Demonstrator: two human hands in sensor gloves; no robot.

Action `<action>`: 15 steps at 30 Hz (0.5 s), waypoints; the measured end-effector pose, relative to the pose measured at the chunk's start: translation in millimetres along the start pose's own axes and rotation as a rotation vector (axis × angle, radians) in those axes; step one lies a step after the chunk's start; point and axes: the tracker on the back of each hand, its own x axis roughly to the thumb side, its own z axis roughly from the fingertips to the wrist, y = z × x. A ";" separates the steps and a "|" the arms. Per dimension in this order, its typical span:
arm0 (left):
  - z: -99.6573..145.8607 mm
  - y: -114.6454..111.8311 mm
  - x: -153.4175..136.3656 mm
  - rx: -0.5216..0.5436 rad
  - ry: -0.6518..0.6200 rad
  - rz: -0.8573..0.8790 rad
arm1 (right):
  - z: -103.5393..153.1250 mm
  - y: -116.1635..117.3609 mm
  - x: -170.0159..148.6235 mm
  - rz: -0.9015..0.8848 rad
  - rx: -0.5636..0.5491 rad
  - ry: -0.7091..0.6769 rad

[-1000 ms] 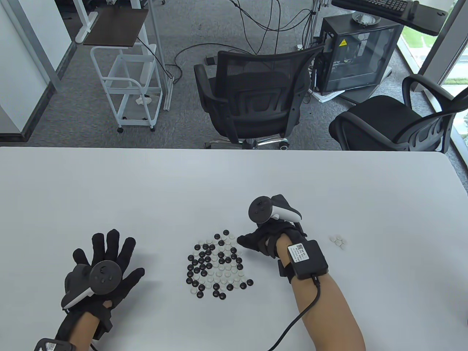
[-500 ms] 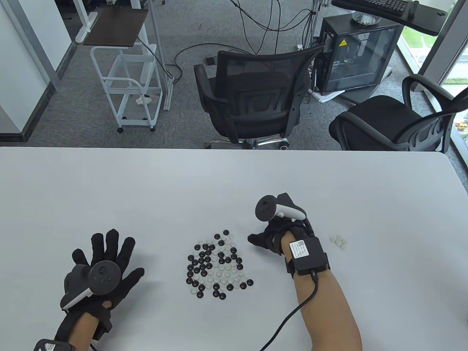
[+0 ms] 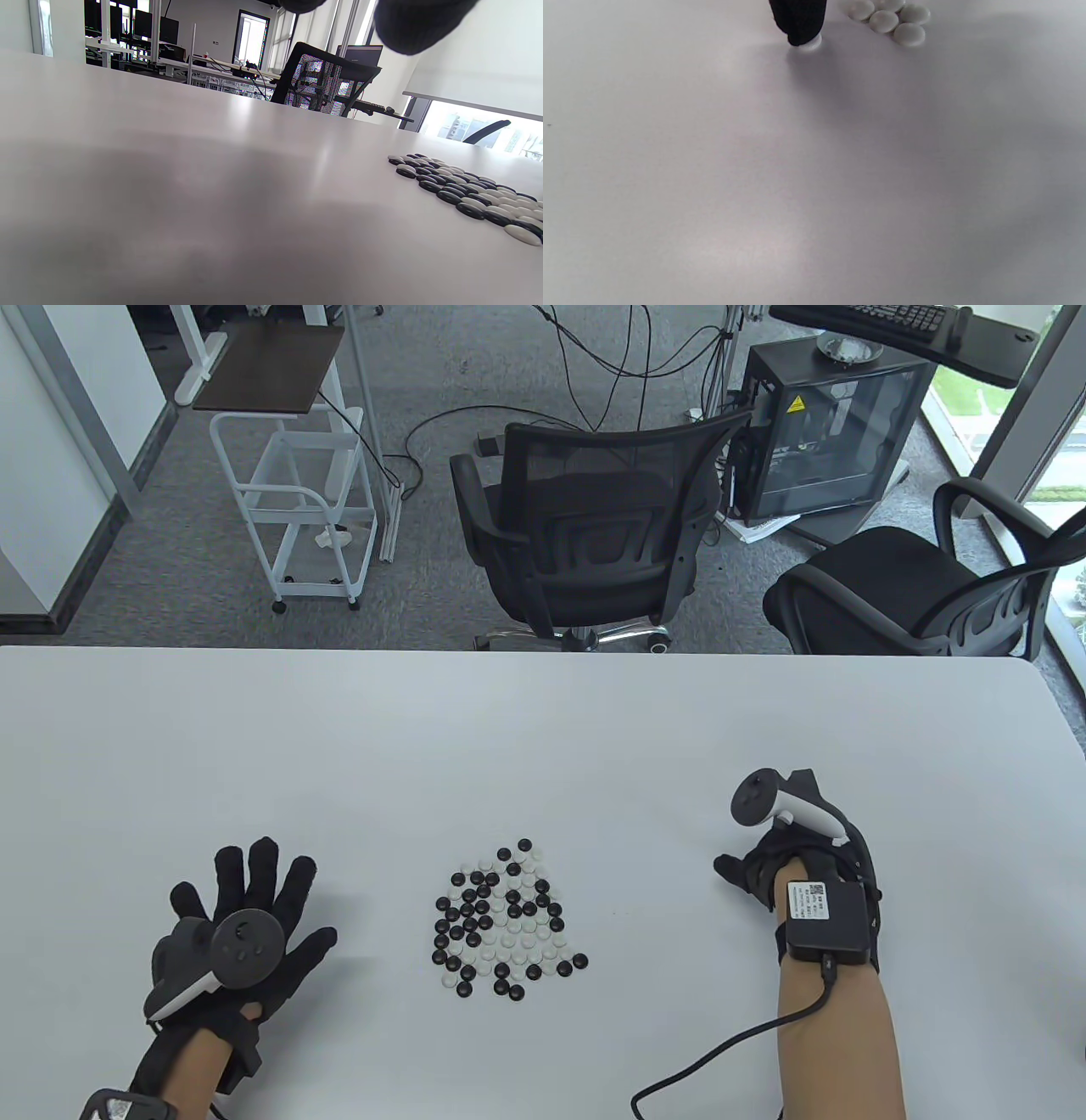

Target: Go stone sorting task

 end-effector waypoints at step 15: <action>-2.0 -1.1 1.7 -0.010 0.004 -0.003 | 7.2 -12.2 18.9 0.012 -0.059 -0.074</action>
